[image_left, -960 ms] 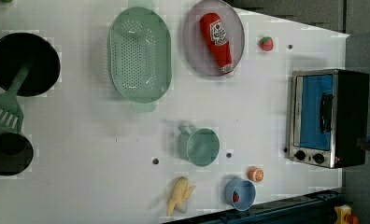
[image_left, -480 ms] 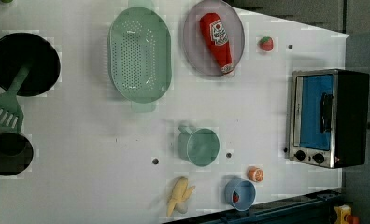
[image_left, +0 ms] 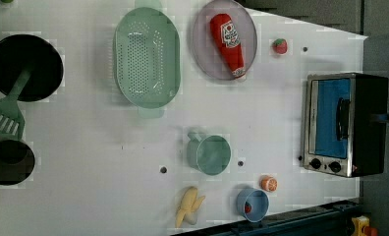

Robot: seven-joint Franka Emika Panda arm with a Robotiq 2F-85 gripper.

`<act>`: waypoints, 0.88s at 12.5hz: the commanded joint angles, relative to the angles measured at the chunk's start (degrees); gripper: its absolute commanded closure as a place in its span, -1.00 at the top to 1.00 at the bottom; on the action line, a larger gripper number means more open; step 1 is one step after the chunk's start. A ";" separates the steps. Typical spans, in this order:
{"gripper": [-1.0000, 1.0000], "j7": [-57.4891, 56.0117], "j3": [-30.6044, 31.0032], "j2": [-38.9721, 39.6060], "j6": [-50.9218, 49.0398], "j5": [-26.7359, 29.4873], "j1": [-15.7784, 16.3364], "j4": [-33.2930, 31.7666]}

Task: Flap open oven.

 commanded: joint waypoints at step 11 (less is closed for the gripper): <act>-0.65 -4.49 -0.37 8.83 19.47 -1.32 1.43 -9.94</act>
